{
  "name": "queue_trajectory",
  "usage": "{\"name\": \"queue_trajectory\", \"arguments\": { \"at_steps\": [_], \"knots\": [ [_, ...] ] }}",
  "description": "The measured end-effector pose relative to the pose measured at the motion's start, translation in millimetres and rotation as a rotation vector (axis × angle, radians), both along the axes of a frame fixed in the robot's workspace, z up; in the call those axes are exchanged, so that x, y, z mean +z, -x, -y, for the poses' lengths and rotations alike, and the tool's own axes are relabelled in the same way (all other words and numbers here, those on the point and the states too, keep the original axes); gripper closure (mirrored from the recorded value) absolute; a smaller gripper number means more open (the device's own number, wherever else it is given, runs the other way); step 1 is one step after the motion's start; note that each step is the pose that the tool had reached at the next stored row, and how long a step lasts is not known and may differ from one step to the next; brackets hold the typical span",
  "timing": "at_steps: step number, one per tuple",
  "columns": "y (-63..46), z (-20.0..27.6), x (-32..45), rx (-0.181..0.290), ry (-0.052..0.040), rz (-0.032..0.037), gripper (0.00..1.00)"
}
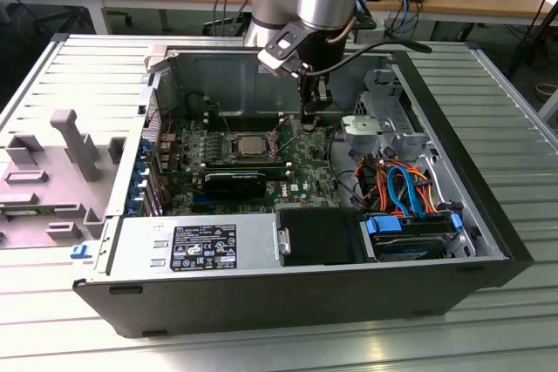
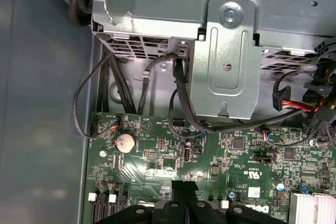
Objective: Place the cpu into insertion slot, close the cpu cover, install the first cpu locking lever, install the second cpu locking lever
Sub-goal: 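Close the cpu cover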
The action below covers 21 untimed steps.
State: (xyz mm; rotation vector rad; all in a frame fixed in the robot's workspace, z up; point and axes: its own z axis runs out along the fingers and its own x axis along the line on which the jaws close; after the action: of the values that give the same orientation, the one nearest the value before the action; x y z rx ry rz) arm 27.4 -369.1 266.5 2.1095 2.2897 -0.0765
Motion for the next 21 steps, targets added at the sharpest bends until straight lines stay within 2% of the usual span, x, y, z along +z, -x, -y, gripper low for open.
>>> {"name": "queue_trajectory", "arguments": {
  "at_steps": [7,12,21],
  "knots": [
    [0.0,0.0,-5.5,0.000,0.0000,0.0000,0.89],
    [0.0,0.0,-13.8,0.000,-0.0001,0.0001,0.89],
    [2.9,0.0,-16.3,0.010,-0.0017,0.0000,0.89]
  ]
}}
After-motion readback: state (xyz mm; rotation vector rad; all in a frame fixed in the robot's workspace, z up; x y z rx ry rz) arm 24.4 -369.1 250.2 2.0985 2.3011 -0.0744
